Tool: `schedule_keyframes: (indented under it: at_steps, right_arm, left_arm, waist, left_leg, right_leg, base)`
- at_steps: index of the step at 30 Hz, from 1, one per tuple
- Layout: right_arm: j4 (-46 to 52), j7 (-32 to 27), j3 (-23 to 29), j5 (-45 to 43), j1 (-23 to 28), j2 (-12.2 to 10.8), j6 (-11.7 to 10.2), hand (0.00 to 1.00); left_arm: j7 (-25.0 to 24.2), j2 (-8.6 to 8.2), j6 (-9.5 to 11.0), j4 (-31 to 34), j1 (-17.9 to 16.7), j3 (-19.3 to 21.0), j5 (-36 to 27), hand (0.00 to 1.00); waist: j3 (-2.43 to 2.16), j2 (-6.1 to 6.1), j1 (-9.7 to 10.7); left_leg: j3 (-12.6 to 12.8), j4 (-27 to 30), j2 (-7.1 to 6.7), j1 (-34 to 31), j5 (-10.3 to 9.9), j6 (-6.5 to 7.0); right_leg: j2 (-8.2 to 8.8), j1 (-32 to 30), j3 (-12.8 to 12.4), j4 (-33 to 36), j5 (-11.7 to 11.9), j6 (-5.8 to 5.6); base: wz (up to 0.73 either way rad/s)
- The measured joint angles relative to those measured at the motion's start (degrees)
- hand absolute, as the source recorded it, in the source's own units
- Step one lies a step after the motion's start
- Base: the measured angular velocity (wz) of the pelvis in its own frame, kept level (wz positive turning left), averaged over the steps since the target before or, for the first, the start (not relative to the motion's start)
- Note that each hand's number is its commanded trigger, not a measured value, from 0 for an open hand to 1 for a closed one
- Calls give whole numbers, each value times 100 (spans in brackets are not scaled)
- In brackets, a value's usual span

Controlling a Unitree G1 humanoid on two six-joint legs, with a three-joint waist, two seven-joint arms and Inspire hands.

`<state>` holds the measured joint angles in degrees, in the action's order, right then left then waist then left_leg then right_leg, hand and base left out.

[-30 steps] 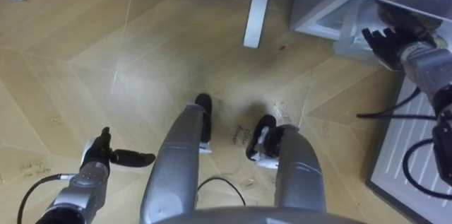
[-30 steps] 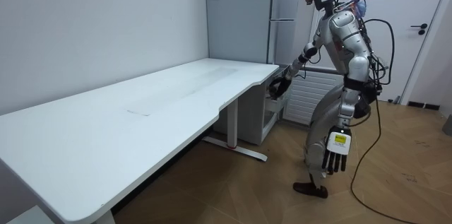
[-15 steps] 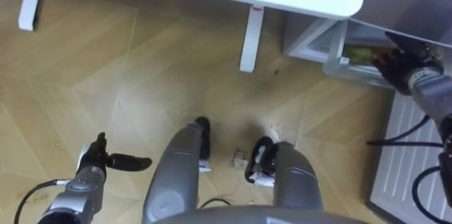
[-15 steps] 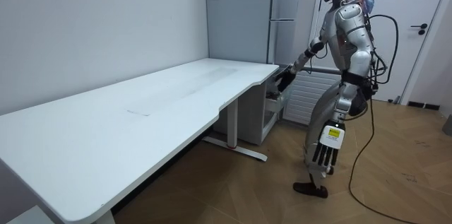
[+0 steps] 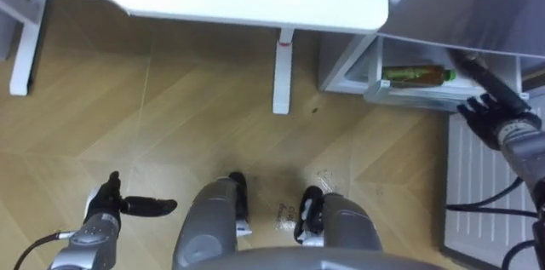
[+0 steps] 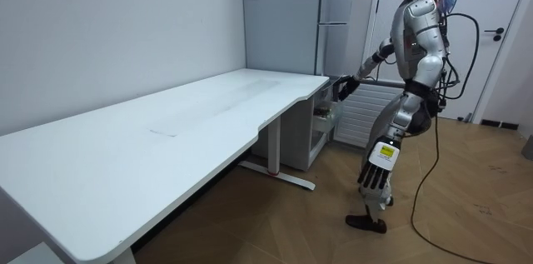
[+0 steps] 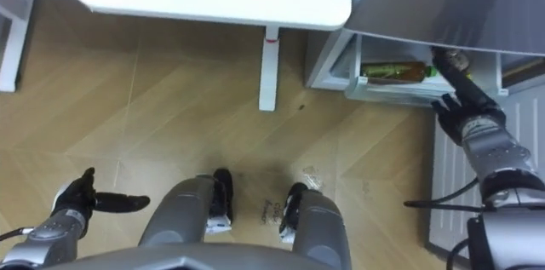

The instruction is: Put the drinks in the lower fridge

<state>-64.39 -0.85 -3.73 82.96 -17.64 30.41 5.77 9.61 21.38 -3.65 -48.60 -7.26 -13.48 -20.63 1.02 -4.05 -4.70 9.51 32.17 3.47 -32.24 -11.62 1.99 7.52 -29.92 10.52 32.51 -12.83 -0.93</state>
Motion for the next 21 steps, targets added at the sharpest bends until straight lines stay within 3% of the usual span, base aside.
schedule_keyframes:
  at_steps: [4, 8, 14, 17, 21]
  right_arm:
    - [-120, -11, 0, 0, 75, -59, -24, 0]
    - [-220, -56, 64, 2, 72, -210, -78, 0]
    - [-222, -164, 61, 25, 24, -292, -93, 0]
    - [-219, -255, 200, 30, -74, -289, -124, 0]
    - [-198, -430, 292, 274, -174, -291, -279, 0]
  left_arm:
    - [-28, -33, -1, -23, 0, -57, -1, 0]
    - [-30, -115, -1, -36, 7, -78, -10, 0]
    - [-146, -227, 8, -285, 167, -148, -247, 0]
    - [-176, -277, 8, -296, 230, -127, -239, 0]
    - [-181, -302, 10, -262, 295, -130, -240, 0]
  waist:
    - [20, 29, -7]
    - [75, 114, -16]
    - [75, 196, -13]
    - [79, 203, -5]
    - [79, 314, 3]
  left_leg:
    - [24, -8, -1, 16, -5, 16]
    - [62, -77, -13, 41, 2, 28]
    - [81, -84, -13, 44, -3, 28]
    - [124, 33, -48, -23, -55, 48]
    - [-1, 728, -76, -444, -348, 37]
  right_leg:
    - [-3, 17, -25, -30, 13, -18]
    - [-29, 8, -124, -73, 33, -43]
    - [-48, -10, -177, -45, 13, -54]
    - [45, -141, -183, 223, -116, -60]
    - [139, -538, -199, 945, -479, -67]
  base:
    - [-2]
    - [-3]
    - [-1]
    - [5]
    - [12]
